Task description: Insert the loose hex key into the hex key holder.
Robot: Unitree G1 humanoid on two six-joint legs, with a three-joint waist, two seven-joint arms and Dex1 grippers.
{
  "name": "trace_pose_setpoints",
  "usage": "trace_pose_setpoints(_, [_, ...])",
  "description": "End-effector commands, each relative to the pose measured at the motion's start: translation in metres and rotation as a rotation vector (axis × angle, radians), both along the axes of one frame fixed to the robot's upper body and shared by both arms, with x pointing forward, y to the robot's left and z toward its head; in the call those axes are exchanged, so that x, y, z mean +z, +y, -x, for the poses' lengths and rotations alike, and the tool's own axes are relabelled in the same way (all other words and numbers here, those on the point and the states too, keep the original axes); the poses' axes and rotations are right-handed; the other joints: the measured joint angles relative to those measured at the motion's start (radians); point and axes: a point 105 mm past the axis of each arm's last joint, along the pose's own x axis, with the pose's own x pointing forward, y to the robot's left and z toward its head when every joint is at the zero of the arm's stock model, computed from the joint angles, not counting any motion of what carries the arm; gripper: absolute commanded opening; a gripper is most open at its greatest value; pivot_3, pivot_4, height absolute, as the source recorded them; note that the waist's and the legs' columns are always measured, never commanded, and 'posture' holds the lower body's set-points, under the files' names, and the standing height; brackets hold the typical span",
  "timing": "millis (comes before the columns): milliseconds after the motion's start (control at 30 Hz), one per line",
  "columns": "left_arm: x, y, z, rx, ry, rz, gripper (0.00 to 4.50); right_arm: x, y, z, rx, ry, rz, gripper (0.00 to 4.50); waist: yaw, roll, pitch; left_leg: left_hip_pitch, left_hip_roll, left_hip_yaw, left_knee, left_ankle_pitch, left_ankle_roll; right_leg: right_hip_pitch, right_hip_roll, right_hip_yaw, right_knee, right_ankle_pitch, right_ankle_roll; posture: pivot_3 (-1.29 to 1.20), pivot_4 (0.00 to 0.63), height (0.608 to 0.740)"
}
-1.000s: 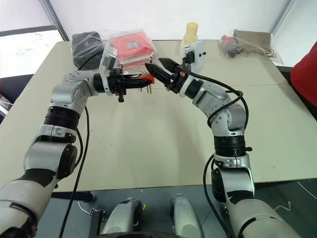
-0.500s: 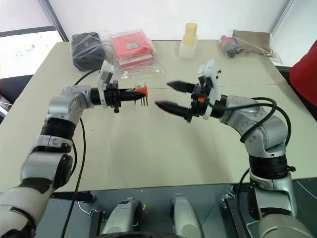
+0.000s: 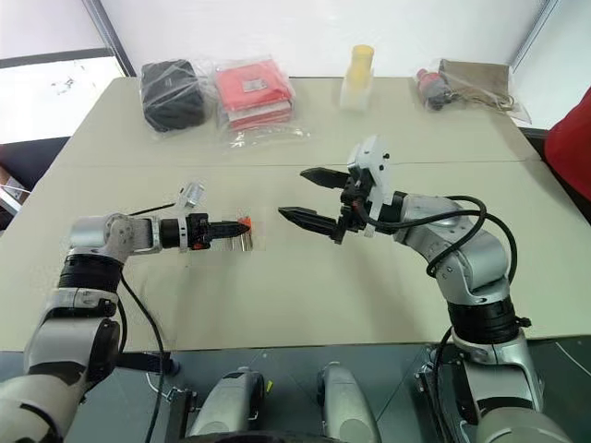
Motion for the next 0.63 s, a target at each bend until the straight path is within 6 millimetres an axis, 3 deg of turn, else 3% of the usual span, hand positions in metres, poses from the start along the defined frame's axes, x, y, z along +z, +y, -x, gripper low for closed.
trace_pose_setpoints(33, [0.017,0.005,-0.010,0.018,-0.065,-0.011,2.65,0.010,-0.001,-0.001,-0.005,-0.044,-0.012,4.50,0.002,0.000,0.000,0.000,0.000,0.000,0.000,0.000,0.000,0.000,0.000,0.000,0.000,0.000,0.000,0.00,0.150,0.740])
trace_pose_setpoints(167, [0.006,0.021,-0.015,0.046,-0.118,-0.174,4.46,0.009,-0.003,-0.001,-0.013,-0.039,-0.011,4.50,-0.002,0.000,0.000,0.001,0.000,0.000,0.000,0.000,0.000,0.001,0.000,-0.001,0.000,0.000,0.000,0.00,0.150,0.740])
trace_pose_setpoints(233, [-0.002,0.037,-0.019,0.047,-0.211,-0.358,4.46,0.008,-0.005,0.000,-0.016,-0.036,-0.001,4.50,-0.005,0.001,0.000,0.002,0.000,0.000,0.000,0.000,0.000,0.002,0.000,0.000,0.000,0.000,0.000,0.00,0.150,0.740])
trace_pose_setpoints(333, [0.005,0.067,-0.025,0.090,-0.346,-0.567,4.46,0.003,-0.009,0.003,-0.019,-0.027,0.024,4.50,-0.009,0.001,-0.001,0.005,0.000,0.000,-0.002,0.000,0.000,0.004,0.000,0.000,0.000,0.000,-0.001,0.00,0.150,0.740])
trace_pose_setpoints(433, [0.017,0.082,-0.024,0.142,-0.424,-0.632,4.46,0.000,-0.014,0.004,-0.039,-0.016,0.031,4.50,-0.011,0.001,-0.001,0.008,0.001,0.001,-0.004,0.000,0.000,0.005,0.000,0.001,0.000,0.000,-0.001,0.00,0.150,0.740])
trace_pose_setpoints(633, [0.034,0.090,-0.021,0.298,-0.552,-0.619,4.46,-0.008,-0.032,-0.013,-0.199,-0.011,-0.013,4.50,0.000,0.001,0.000,0.007,0.001,0.001,-0.004,0.000,0.000,0.005,-0.001,0.001,-0.001,0.000,-0.001,0.00,0.150,0.740])
